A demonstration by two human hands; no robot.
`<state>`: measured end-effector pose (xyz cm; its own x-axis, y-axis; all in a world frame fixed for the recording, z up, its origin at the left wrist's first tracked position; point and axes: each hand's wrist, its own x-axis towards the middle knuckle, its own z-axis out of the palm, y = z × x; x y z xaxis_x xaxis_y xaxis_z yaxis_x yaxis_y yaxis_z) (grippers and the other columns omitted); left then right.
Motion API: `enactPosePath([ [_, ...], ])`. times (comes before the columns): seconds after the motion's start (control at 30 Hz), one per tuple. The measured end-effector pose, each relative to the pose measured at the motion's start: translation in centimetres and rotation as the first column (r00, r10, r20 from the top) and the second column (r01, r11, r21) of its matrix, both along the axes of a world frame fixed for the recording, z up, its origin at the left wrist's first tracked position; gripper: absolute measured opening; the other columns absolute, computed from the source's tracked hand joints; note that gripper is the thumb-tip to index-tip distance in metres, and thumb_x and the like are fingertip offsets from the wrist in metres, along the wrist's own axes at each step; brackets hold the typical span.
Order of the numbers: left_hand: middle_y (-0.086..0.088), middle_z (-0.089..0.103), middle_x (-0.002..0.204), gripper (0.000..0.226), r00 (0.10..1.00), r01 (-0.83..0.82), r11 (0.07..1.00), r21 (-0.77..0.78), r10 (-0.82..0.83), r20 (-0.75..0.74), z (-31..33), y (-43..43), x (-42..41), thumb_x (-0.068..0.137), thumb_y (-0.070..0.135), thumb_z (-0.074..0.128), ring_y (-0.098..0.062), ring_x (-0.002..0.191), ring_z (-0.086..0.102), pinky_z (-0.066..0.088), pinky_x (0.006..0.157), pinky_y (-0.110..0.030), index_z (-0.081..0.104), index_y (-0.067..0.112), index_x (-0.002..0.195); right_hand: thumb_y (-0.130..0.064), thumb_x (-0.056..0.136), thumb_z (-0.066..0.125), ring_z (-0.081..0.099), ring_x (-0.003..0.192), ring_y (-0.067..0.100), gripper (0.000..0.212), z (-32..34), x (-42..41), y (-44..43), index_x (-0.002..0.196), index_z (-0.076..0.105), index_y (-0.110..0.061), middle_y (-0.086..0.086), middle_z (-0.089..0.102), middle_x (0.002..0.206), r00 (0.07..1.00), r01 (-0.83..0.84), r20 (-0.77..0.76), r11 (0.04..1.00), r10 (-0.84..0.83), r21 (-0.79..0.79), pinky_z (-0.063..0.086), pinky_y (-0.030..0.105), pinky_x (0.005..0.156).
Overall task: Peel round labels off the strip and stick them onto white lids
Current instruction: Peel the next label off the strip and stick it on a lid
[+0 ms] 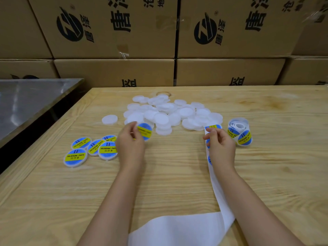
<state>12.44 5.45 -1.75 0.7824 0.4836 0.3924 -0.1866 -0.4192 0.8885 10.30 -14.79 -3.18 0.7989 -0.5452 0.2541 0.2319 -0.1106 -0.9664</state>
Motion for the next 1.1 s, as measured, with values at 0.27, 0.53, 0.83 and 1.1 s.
enactPosePath([
  [0.27,-0.016,0.067,0.105,0.032,0.906,-0.304,0.893,0.333,0.379,-0.189,-0.8,3.9,0.7,0.094,0.015,0.040,-0.033,0.101,0.054,0.022,0.096,-0.041,0.061,0.013,0.119,-0.010,0.095,0.042,0.047,0.053,0.012,0.028,0.7,0.0,-0.3,0.080,0.064,-0.016,-0.002,0.062,0.066,0.993,-0.041,-0.096,0.969,0.066,0.244,0.042,0.019,0.050],
  [0.53,-0.019,0.067,0.107,0.033,0.999,0.016,0.908,0.419,-0.028,0.022,-0.1,0.0,0.1,0.084,0.007,0.045,-0.037,0.100,0.059,0.041,0.091,-0.043,0.066,0.000,0.108,-0.014,0.094,0.043,0.053,0.056,0.014,0.023,1.7,0.3,-0.4,0.084,0.063,-0.007,0.005,0.061,0.067,0.977,-0.103,-0.099,0.821,0.191,0.562,0.047,0.020,0.055],
  [0.83,0.010,0.043,0.142,0.052,0.739,0.629,0.405,0.663,-0.576,-0.350,-2.5,-7.5,-2.7,0.088,0.046,0.054,-0.009,0.130,0.036,0.018,0.110,-0.032,0.045,0.022,0.134,-0.007,0.094,0.041,0.059,0.065,0.016,0.021,1.7,0.4,0.1,0.089,0.062,-0.007,0.007,0.062,0.073,0.958,-0.201,-0.059,0.803,0.281,0.561,0.052,0.019,0.060],
  [1.1,0.009,0.031,0.150,0.054,0.791,0.604,0.435,0.668,-0.429,-0.436,-2.9,-6.2,-2.0,0.091,0.045,0.044,-0.007,0.138,0.022,0.003,0.116,-0.040,0.036,0.024,0.141,0.001,0.082,0.053,0.062,0.074,0.013,0.026,1.1,-0.4,-3.0,0.085,0.070,-0.019,-0.006,0.068,0.079,0.932,-0.332,-0.290,0.836,0.219,-0.436,0.049,0.026,0.070],
])
